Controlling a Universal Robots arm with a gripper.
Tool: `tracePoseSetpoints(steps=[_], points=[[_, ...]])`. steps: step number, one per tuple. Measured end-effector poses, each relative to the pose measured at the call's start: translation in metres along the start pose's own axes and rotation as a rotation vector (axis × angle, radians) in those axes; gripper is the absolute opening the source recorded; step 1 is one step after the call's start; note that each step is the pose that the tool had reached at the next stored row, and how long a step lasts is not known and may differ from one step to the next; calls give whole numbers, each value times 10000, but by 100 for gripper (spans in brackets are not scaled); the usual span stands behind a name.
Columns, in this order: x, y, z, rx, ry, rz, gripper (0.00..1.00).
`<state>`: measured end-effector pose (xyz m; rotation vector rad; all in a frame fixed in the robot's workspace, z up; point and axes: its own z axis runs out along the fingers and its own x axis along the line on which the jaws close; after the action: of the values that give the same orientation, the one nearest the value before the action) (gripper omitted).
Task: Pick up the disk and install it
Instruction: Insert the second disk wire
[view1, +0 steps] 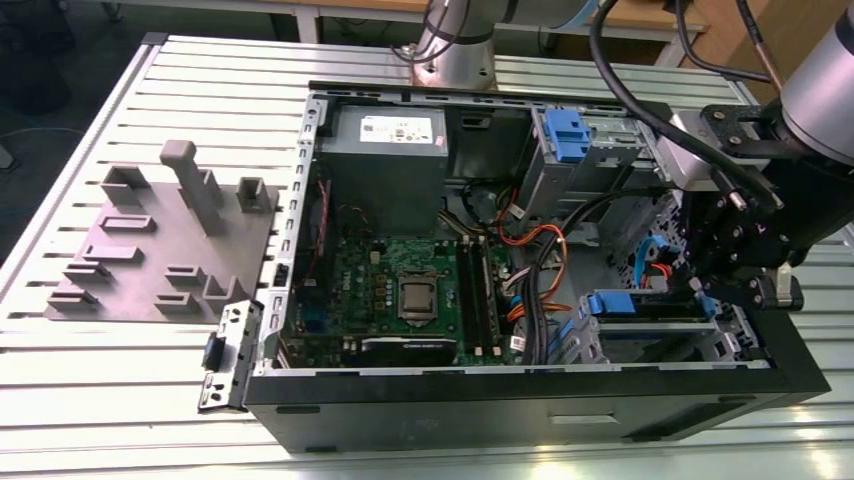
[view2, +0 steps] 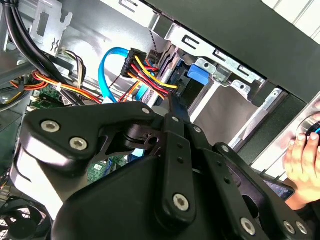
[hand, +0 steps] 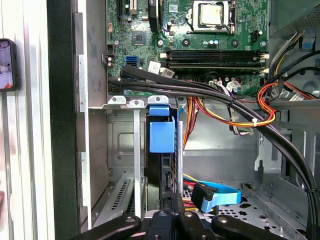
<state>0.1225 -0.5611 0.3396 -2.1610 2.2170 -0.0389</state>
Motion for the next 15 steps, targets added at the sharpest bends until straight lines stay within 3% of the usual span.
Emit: tracePoseSetpoints(steps=[6,10,15], points=[[0,2,-2,0,1,-1,11],[2,53,-3,0,0,0,11],[1,57,-23,-2,3,-1,11]])
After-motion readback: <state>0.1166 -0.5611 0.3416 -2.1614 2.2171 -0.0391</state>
